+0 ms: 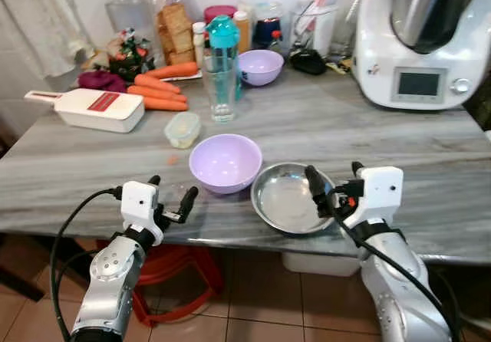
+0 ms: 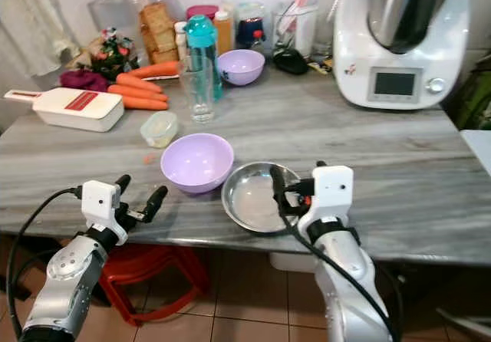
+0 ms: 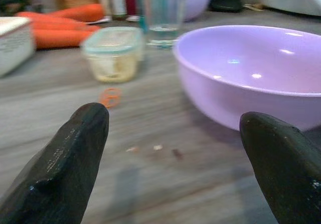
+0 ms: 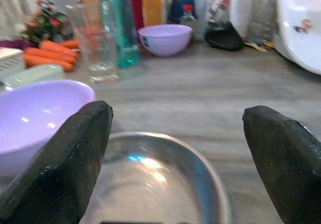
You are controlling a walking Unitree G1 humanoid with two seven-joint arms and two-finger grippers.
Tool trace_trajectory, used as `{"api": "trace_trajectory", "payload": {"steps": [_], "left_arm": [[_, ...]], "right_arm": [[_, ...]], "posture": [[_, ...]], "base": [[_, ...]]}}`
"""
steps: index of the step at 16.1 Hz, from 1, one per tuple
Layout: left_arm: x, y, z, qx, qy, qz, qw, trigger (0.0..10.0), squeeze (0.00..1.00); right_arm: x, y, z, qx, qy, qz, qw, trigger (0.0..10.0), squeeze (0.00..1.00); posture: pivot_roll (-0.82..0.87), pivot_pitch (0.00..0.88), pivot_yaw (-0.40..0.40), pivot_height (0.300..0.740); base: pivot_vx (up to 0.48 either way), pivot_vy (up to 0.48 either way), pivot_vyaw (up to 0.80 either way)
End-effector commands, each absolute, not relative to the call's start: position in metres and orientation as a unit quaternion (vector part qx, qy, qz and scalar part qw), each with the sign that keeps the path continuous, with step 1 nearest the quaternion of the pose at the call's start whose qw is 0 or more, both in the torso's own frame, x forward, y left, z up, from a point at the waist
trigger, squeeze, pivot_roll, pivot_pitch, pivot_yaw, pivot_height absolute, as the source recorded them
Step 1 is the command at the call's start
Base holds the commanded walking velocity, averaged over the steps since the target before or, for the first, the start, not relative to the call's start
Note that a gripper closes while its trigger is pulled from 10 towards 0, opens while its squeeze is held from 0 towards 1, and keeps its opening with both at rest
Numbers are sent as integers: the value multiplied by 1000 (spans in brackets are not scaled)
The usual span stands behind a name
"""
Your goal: Setting the table
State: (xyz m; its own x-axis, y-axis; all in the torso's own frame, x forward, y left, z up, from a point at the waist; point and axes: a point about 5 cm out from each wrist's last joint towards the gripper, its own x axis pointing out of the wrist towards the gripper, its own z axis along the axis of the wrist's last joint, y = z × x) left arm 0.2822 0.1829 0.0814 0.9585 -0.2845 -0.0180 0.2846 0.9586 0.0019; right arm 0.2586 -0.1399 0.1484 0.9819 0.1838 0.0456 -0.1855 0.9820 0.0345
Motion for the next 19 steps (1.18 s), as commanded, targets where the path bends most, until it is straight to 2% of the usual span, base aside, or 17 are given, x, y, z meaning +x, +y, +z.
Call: {"api": "trace_trajectory", "payload": {"steps": [1, 7, 15, 19], "left_arm": [[281, 190, 84, 19, 13, -126, 992, 10000, 0], [287, 180, 95, 40, 7, -110, 993, 10000, 0], [287, 175, 100, 41, 9, -103, 994, 10000, 0], [283, 173, 99, 33, 8, -88, 996, 10000, 0]], "right_arm": [[258, -137, 153, 15, -34, 93, 995, 10000, 0], [259, -140, 149, 12, -33, 79, 996, 10000, 0], [259, -147, 145, 32, -29, 53, 998, 10000, 0], [245, -155, 135, 30, -27, 20, 999, 10000, 0]], "posture": [[-68, 0, 61, 740], [-71, 0, 65, 740], [-73, 0, 59, 740], [-73, 0, 50, 740]], "base": [[0, 0, 0], [0, 0, 0], [-256, 0, 0], [-270, 0, 0]]}}
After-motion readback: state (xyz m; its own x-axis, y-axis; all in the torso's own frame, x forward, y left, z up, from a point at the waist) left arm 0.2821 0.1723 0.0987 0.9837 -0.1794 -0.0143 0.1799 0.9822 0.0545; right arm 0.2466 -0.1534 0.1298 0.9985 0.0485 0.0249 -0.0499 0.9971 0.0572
